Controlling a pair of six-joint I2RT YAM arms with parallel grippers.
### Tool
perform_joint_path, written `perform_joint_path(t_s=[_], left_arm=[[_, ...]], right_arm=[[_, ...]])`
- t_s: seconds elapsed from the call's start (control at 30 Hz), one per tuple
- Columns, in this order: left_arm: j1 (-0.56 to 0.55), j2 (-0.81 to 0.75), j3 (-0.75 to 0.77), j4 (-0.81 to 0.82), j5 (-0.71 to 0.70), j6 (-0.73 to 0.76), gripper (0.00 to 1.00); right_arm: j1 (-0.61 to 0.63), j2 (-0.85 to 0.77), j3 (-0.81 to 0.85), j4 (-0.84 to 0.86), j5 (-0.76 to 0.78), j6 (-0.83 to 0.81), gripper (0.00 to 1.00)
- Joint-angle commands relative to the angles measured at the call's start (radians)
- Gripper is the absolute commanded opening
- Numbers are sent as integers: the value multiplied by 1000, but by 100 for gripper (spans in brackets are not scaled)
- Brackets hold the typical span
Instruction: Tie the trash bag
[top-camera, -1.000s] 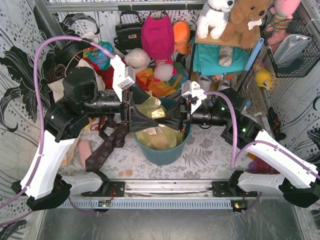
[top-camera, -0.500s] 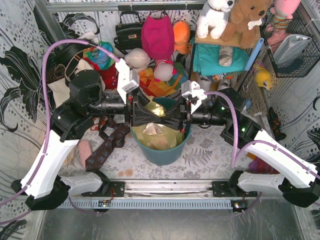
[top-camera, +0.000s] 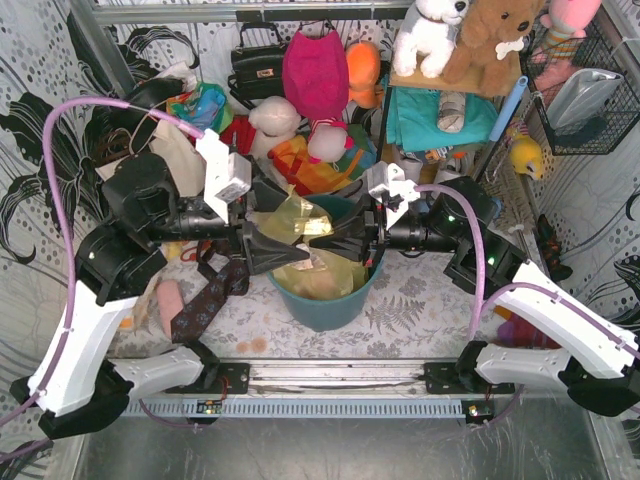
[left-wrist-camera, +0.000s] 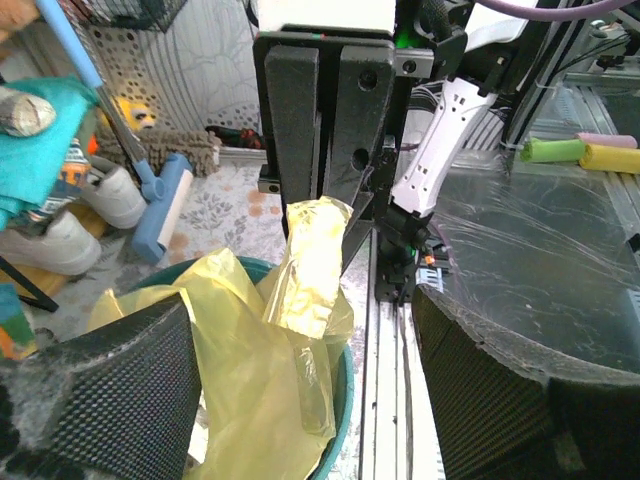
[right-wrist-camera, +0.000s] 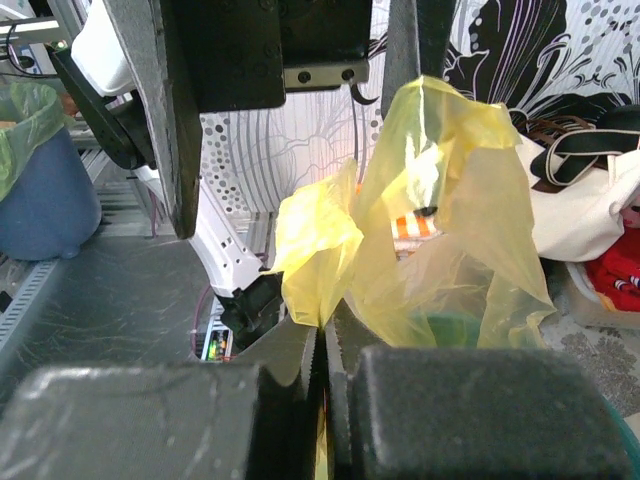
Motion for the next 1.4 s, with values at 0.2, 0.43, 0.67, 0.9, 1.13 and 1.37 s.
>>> perform_joint_path(t_s=[0.2,0.43,0.67,0.9,1.13,1.37], left_arm=[[-4,-63,121,3,-75,96,85],[-4,-37,140,-46,-90,109,82],[-4,-43,183,-95,-99,130,69],[-4,-95,269,-86,-81,94,69],[-4,-145,253,-28,13,4,69],[-3,-182,29,-95,55,-41,67]], right_arm=[[3,-19,1,23,-18,-11,2],[2,-9,12,21,-26,-8,1],[2,-20,8,19,-29,-4,2],[2,-28,0,18,-38,-2,2],[2,-41,-16,41,-97,11,2],[1,-65,-49,67,-161,38,2]])
